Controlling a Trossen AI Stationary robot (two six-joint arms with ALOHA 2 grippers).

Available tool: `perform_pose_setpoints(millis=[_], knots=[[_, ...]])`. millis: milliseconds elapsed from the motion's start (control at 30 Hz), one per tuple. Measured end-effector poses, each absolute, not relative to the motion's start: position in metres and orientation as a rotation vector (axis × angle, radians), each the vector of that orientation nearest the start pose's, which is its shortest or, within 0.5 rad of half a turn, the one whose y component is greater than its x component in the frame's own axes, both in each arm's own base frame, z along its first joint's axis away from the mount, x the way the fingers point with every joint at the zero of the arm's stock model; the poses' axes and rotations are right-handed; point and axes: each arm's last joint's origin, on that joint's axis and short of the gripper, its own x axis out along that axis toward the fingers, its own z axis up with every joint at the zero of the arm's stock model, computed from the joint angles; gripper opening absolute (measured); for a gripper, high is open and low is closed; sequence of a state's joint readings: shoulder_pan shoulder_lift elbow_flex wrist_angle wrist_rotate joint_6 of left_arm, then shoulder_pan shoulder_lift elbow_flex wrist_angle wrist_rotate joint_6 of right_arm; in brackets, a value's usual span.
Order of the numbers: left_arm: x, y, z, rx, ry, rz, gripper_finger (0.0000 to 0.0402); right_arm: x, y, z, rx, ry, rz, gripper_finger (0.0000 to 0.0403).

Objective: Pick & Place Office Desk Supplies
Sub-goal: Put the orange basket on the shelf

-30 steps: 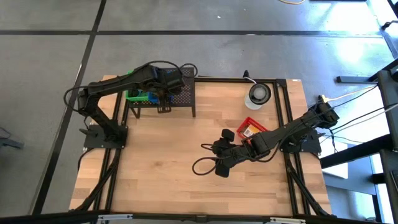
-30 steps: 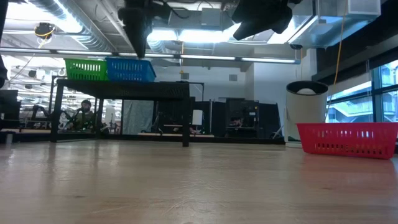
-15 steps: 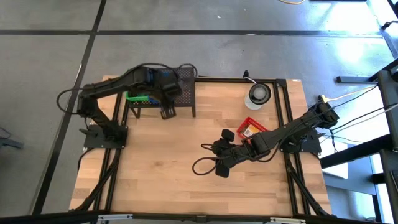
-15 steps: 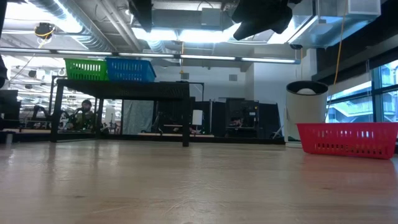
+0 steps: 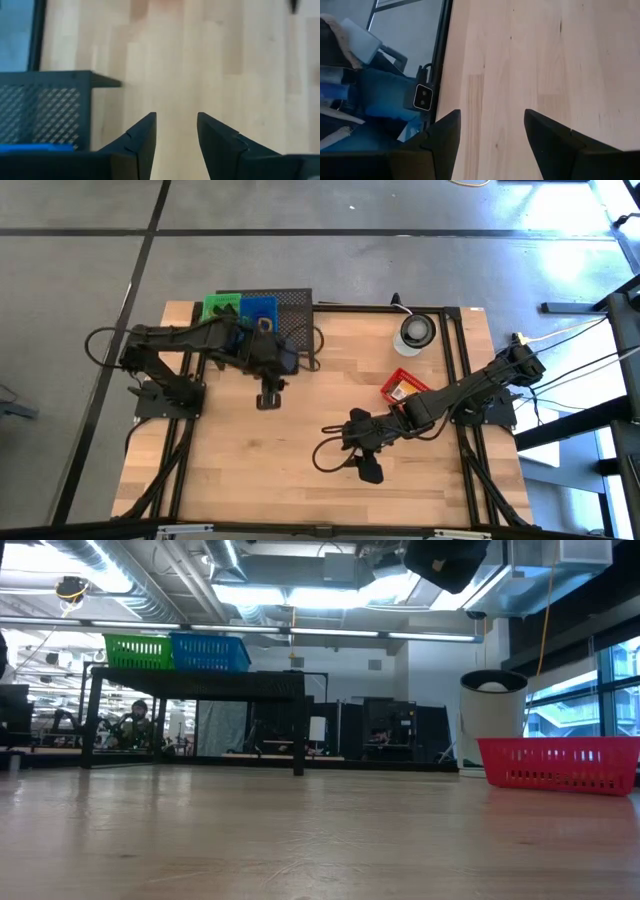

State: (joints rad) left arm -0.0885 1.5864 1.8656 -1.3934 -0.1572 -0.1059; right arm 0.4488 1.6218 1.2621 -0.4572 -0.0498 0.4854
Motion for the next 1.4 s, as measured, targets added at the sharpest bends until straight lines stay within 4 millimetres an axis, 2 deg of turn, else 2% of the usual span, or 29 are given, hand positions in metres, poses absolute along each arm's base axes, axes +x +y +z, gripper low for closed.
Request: perform_pose_setpoints(millis=[233, 433, 700, 933, 1067, 1167, 1267, 1400], knots=[[0.281, -0.058, 0.405, 0.066, 1.088, 0.053, 0.0122, 0.315, 0.153, 0.267, 0.286, 0.9, 0.263, 0.0221], [0.274, -0.089, 0.392, 0.117, 1.108, 0.073, 0.0108, 0.315, 0.153, 0.267, 0.286, 0.9, 0.263, 0.0221], [0.268, -0.13, 0.352, 0.247, 1.137, -0.019, 0.0085, 0.315, 0.153, 0.267, 0.286, 0.9, 0.263, 0.0221], [0.279, -0.163, 0.311, 0.233, 0.947, -0.058, 0.0062, 0.315, 0.153, 0.267, 0.282, 0.888, 0.251, 0.0221], [0.281, -0.17, 0.295, 0.352, 0.834, 0.006, 0.0054, 0.319, 0.152, 0.27, 0.27, 0.825, 0.201, 0.0221], [0.282, -0.17, 0.289, 0.394, 0.821, -0.004, 0.0051, 0.322, 0.153, 0.274, 0.288, 0.766, 0.18, 0.0221], [0.286, -0.165, 0.288, 0.377, 0.838, -0.043, 0.0052, 0.325, 0.154, 0.278, 0.352, 0.724, 0.182, 0.0221], [0.301, -0.154, 0.293, 0.469, 0.787, -0.175, 0.0056, 0.328, 0.154, 0.281, 0.361, 0.663, 0.136, 0.0221]])
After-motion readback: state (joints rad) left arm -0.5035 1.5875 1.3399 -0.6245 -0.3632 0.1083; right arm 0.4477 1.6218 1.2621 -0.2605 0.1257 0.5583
